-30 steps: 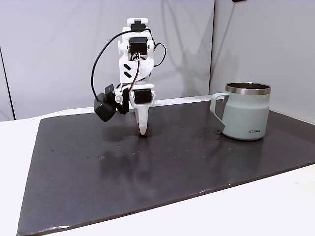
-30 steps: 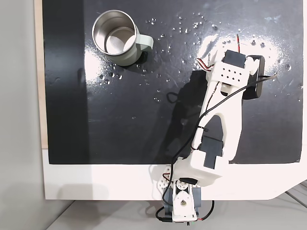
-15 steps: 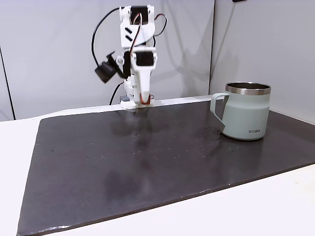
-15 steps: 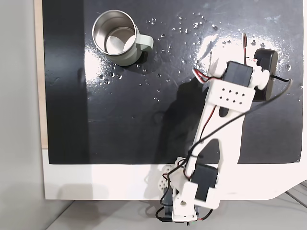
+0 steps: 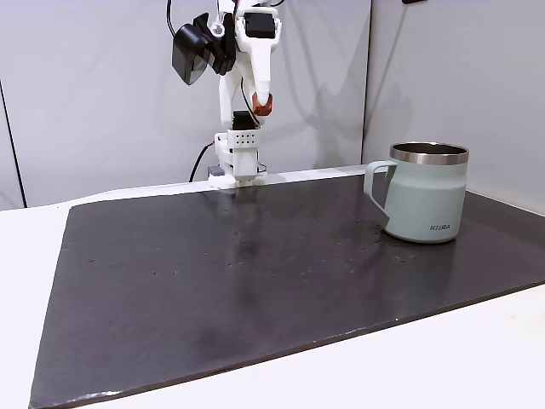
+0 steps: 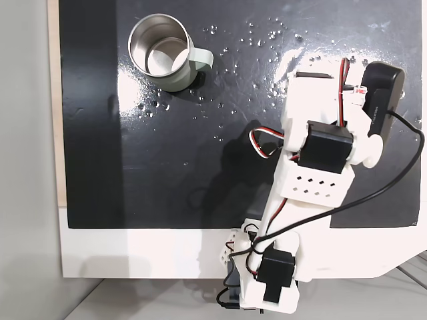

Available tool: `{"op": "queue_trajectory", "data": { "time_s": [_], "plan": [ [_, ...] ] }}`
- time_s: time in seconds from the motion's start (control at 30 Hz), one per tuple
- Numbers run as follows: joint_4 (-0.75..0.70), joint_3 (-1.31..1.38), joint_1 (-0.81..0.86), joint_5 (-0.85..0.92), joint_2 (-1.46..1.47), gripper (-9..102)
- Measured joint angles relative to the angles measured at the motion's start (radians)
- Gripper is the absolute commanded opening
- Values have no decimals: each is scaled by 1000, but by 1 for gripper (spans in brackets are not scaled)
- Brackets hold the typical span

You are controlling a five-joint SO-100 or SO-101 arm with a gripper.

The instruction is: Grasp a cube and put it in the cup.

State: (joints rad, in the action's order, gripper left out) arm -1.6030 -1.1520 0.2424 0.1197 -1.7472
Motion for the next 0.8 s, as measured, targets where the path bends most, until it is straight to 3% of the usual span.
{"op": "queue_trajectory", "data": {
  "time_s": [0.2, 0.47, 0.8],
  "plan": [
    [-41, 176, -81, -58, 101, 4],
    [-181, 658, -232, -140, 413, 4],
    [-172, 968, -399, -173, 630, 5]
  ]
}}
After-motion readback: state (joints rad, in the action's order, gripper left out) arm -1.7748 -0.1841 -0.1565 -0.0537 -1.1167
